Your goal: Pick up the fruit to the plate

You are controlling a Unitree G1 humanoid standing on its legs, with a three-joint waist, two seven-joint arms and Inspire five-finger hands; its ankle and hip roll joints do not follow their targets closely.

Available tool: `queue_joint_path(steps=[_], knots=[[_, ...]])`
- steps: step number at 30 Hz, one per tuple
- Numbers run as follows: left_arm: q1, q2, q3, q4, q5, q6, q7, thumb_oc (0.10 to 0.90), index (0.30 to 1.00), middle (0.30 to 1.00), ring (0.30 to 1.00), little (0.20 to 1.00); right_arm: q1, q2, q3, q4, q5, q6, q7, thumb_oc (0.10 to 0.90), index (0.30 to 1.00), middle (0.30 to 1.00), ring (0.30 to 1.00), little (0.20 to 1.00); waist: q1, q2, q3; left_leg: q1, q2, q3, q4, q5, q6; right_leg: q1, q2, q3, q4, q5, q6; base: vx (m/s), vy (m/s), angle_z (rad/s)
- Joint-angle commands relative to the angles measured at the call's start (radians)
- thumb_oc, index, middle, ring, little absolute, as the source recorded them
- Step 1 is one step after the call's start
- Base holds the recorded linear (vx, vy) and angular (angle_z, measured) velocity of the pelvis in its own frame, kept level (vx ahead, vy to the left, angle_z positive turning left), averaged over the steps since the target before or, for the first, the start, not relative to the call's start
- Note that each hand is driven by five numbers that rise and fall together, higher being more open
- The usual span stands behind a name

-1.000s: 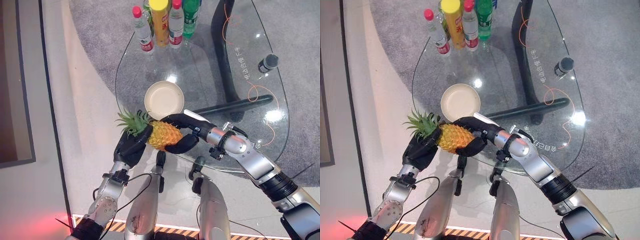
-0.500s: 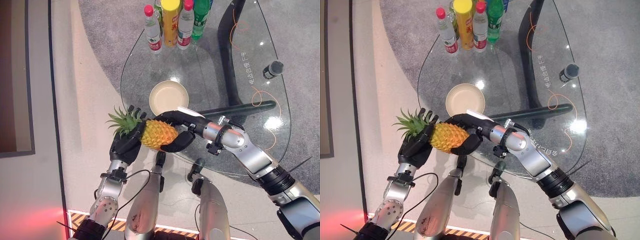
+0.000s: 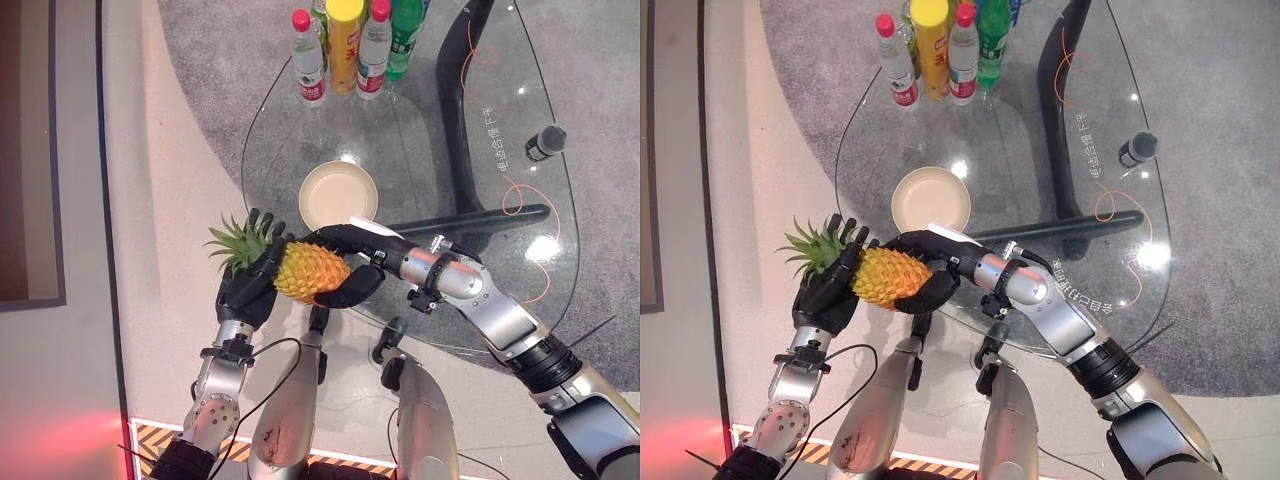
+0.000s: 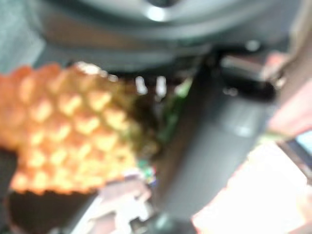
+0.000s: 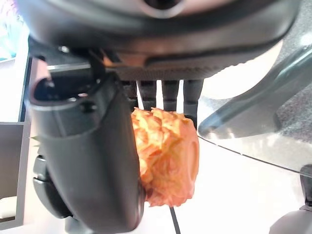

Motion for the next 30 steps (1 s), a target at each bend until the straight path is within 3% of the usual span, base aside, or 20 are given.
queue_joint_path(steps=[1, 2, 3, 11, 30], knots=[[-0.084, -0.039, 0.026, -0.274, -0.015, -0.081, -0.098, 0.435, 0.587, 0.587, 0.587, 0.535, -0.022, 0.095, 0.132, -0.16, 0.081, -0.115, 0.113, 0.1, 0.3, 0.3, 0.3, 0.2, 0.027, -0.013, -0.025, 0.004, -0.093, -0.009, 0.067, -0.101, 0.044, 0.051, 0.068, -0.023, 0.001, 0.023, 0.025, 0.0, 0.0, 0.0], [-0.083, -0.04, 0.028, -0.274, -0.019, -0.089, -0.099, 0.221, 0.404, 0.404, 0.404, 0.321, -0.021, 0.095, 0.131, -0.16, 0.081, -0.114, 0.111, 0.1, 0.3, 0.3, 0.3, 0.2, 0.027, -0.014, -0.025, 0.004, -0.094, -0.01, 0.067, -0.101, 0.045, 0.051, 0.068, -0.024, 0.002, 0.024, 0.026, 0.0, 0.0, 0.0], [-0.082, -0.041, 0.03, -0.274, -0.025, -0.099, -0.104, 0.1, 0.3, 0.3, 0.3, 0.2, -0.021, 0.095, 0.132, -0.16, 0.084, -0.114, 0.109, 0.1, 0.3, 0.3, 0.3, 0.2, 0.028, -0.015, -0.025, 0.004, -0.094, -0.01, 0.068, -0.102, 0.045, 0.051, 0.067, -0.025, 0.003, 0.024, 0.026, 0.0, 0.0, 0.0], [-0.093, -0.056, 0.045, -0.279, -0.054, -0.162, -0.104, 0.1, 0.3, 0.3, 0.3, 0.2, -0.025, 0.117, 0.132, -0.134, 0.084, -0.114, 0.099, 0.1, 0.3, 0.3, 0.3, 0.2, 0.037, -0.023, -0.025, 0.004, -0.093, -0.015, 0.07, -0.104, 0.043, 0.057, 0.062, -0.036, 0.007, 0.022, 0.029, 0.01, -0.006, 0.02], [-0.105, -0.064, 0.065, -0.299, -0.036, -0.166, -0.057, 0.1, 0.3, 0.3, 0.3, 0.2, -0.033, 0.147, 0.133, -0.108, 0.096, -0.095, 0.049, 0.1, 0.3, 0.3, 0.3, 0.2, 0.054, -0.028, -0.025, 0.003, -0.087, -0.019, 0.076, -0.112, 0.043, 0.057, 0.042, -0.067, 0.027, 0.018, 0.038, 0.01, -0.003, 0.02]])
